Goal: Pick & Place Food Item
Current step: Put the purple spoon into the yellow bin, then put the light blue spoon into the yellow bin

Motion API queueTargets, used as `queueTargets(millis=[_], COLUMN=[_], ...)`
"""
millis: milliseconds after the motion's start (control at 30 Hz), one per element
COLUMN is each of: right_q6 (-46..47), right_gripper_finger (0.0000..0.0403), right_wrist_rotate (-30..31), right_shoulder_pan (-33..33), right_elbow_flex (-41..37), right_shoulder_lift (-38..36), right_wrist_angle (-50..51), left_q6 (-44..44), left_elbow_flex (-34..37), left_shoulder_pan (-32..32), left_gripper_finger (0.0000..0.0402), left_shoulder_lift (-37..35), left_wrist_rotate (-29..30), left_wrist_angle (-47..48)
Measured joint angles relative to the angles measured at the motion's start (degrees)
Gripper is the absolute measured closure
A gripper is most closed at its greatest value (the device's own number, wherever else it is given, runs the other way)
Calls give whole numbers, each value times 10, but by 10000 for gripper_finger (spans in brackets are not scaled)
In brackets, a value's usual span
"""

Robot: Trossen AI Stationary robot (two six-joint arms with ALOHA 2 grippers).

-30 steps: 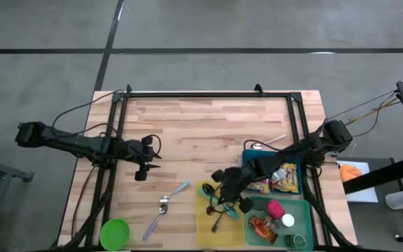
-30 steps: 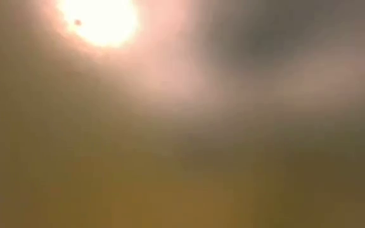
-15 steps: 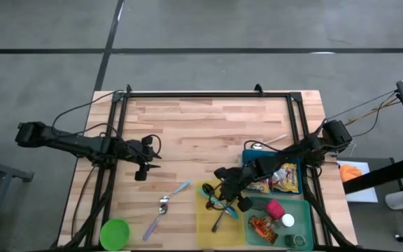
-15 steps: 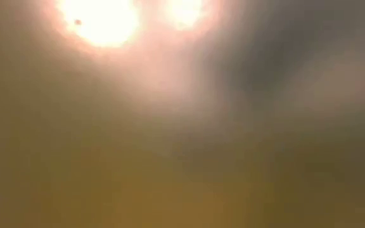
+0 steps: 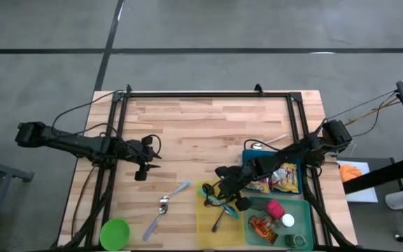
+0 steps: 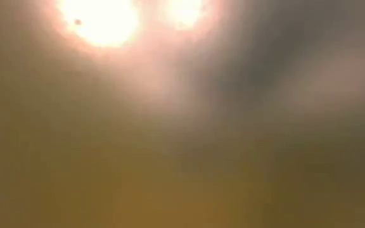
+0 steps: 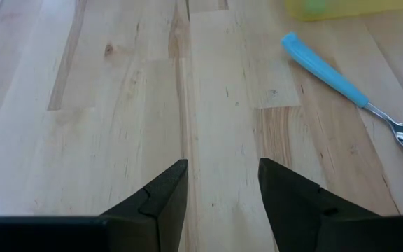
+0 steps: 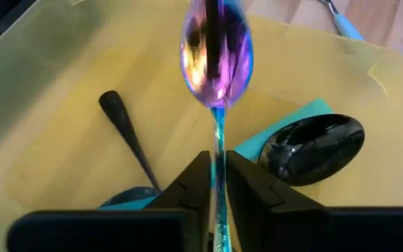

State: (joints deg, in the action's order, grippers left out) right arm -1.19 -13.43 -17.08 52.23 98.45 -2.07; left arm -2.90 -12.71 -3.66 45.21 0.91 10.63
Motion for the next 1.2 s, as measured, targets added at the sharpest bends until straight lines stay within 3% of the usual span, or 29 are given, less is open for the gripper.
queueTargets(millis=[300,700,900,1200], right_q6=[-36,34,-53,-78], right_gripper_finger=[286,282,282,282], right_wrist_rotate=[1,57,133,122], right_shoulder_pan=[0,5,14,55], right_elbow_flex=[0,40,104,189], right_shoulder_lift=[0,-5,-3,74], right_wrist_angle=[-3,-16,-18,-10], left_q6=[0,0,0,0], left_elbow_flex=[0,0,0,0], left_shoulder_pan=[0,0,0,0], left_gripper_finger=[228,228,228,228], left_shoulder_lift=[0,0,0,0], left_wrist_rotate=[0,0,0,0], left_wrist_angle=[0,0,0,2])
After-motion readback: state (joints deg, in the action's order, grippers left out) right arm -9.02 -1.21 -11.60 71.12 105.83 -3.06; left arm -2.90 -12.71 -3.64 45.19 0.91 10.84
